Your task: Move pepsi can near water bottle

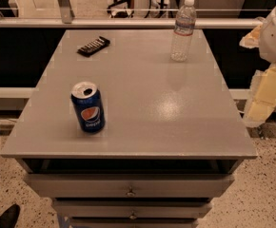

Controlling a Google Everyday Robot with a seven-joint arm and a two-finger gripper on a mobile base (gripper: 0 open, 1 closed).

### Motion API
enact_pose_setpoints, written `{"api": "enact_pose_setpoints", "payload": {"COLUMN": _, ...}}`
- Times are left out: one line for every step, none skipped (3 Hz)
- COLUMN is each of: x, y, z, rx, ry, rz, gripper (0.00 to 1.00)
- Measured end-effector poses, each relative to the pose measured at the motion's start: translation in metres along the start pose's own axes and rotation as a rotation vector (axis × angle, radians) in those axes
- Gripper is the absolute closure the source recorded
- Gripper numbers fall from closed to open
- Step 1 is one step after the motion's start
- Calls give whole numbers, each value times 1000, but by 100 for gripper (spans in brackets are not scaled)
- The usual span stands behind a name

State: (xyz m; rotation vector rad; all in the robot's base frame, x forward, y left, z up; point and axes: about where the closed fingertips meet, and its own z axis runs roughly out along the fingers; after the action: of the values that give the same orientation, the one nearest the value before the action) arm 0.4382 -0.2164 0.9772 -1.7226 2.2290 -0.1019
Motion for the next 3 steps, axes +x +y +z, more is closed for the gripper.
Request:
{"api": "enact_pose_setpoints", "payload": {"x": 0, "y": 0, "z": 0, "rx": 0, "ry": 0, "rz": 0, "gripper": 0}}
{"api": "enact_pose_setpoints", "payload": {"x": -14, "y": -1, "z": 11, "rx": 1, "ry": -70, "rz": 25, "gripper": 0}}
{"api": "enact_pose_setpoints", "payload": {"x": -77, "y": -7, "z": 50, "rx": -32, "ry": -309, "rz": 87, "gripper": 0}}
